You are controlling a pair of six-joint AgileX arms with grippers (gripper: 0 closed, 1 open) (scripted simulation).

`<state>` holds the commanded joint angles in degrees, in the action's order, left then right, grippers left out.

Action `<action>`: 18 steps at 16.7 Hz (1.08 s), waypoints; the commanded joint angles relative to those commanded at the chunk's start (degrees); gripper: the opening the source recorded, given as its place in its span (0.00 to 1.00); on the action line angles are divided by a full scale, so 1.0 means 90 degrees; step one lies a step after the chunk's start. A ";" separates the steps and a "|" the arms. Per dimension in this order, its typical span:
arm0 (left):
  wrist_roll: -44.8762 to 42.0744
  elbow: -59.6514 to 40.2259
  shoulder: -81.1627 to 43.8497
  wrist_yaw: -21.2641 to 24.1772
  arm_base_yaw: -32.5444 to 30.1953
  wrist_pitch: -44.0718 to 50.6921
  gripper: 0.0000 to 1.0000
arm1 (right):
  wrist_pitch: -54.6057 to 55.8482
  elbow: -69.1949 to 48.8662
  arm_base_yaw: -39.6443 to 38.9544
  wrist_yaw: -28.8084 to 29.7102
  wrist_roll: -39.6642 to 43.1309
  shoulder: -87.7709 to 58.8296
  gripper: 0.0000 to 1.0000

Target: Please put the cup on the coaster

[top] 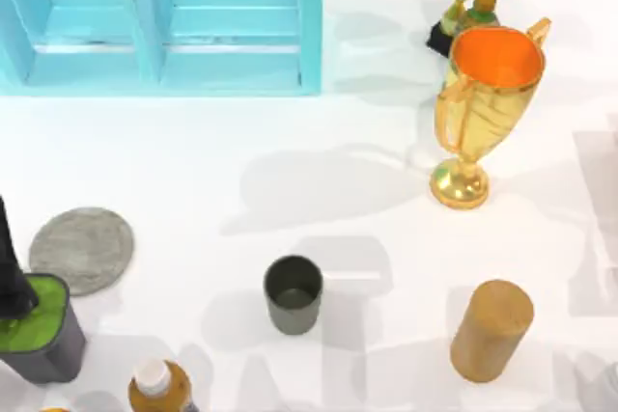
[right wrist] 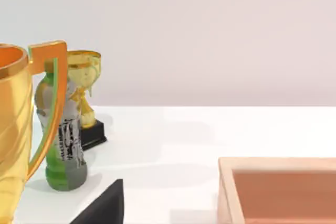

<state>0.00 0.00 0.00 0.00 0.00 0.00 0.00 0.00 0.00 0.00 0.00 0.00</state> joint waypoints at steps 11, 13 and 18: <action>-0.1319 -0.2750 -0.3026 0.0016 -0.1502 0.2249 1.00 | 0.0000 0.0000 0.0000 0.0000 0.0000 0.0000 1.00; -0.1818 -0.3753 -0.4331 0.0015 -0.2048 0.3096 1.00 | 0.0000 0.0000 0.0000 0.0000 0.0000 0.0000 1.00; -0.3099 -0.6231 -0.7735 0.0005 -0.3440 0.5291 1.00 | 0.0000 0.0000 0.0000 0.0000 0.0000 0.0000 1.00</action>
<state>-27.89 -56.08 -69.62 0.05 -30.96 47.62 0.00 0.00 0.00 0.00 0.00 0.00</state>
